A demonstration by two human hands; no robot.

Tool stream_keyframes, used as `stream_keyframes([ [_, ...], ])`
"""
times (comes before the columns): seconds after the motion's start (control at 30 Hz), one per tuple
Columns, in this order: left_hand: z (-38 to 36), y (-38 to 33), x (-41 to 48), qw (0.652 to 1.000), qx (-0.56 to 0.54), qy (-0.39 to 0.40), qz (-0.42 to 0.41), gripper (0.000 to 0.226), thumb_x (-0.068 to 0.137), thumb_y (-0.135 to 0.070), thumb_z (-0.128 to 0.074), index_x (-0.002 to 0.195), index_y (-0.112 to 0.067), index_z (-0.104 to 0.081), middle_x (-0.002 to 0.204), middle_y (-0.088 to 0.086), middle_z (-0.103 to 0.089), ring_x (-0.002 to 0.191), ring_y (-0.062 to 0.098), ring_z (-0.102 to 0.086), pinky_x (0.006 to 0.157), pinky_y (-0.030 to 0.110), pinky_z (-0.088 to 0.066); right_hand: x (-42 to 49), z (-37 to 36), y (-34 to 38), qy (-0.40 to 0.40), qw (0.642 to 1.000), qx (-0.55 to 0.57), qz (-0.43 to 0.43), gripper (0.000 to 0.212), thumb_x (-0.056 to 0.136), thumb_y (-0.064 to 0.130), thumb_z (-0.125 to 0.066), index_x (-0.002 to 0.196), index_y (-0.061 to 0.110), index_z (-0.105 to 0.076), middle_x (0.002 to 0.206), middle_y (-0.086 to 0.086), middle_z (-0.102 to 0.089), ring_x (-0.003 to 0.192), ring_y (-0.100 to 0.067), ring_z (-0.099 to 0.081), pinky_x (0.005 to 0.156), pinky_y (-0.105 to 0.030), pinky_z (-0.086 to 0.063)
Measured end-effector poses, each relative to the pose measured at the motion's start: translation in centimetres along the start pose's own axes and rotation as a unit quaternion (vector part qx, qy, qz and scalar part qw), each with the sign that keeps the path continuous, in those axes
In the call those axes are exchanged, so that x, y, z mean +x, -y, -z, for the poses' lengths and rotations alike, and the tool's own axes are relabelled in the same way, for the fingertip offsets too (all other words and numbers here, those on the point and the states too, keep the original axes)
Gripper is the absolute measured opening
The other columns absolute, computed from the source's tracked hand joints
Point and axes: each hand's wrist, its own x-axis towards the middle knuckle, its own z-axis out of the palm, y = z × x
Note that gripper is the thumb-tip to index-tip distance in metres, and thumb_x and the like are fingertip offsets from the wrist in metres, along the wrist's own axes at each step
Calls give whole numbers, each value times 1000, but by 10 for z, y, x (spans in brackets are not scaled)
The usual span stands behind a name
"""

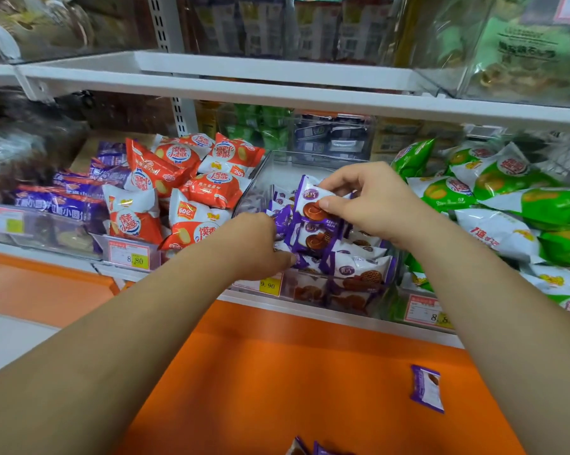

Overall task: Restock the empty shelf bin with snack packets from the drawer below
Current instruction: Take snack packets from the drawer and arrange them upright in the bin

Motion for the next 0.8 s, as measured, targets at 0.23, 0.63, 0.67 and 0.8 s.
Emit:
stream_keyframes([
  [0.23, -10, -6, 14, 999, -28, -2, 37, 43, 79, -58, -73, 78, -18, -58, 75, 1, -60, 69, 17, -59, 53, 26, -39, -6, 7, 3, 75, 997, -19, -24, 10, 85, 14, -80, 93, 17, -76, 87, -2, -73, 76, -13, -66, 79, -35, -58],
  [0.63, 0, 3, 0, 963, -260, -40, 53, 44, 63, -21, -96, 98, -6, -73, 85, 7, -69, 74, 21, -62, 68, 34, -56, -13, 0, 3, 34, 994, -102, -6, 8, 87, 19, -76, 95, 18, -74, 92, 1, -72, 89, -16, -67, 68, -17, -48],
  [0.67, 2, 4, -3, 961, -274, -29, 40, 44, 64, -22, -96, 101, -12, -74, 88, 1, -69, 77, 18, -63, 69, 30, -54, -13, 0, 3, 33, 994, -101, -7, 8, 88, 20, -76, 95, 17, -74, 92, 1, -72, 88, -16, -67, 66, -16, -47],
  [0.8, 3, 10, -6, 970, -234, -30, -60, 22, 77, -16, -88, 95, -23, -78, 80, -7, -68, 72, 11, -65, 69, 27, -53, -14, 1, 2, 26, 995, -94, -5, 8, 89, 21, -75, 96, 17, -73, 91, 2, -71, 88, -17, -67, 65, -13, -47],
])
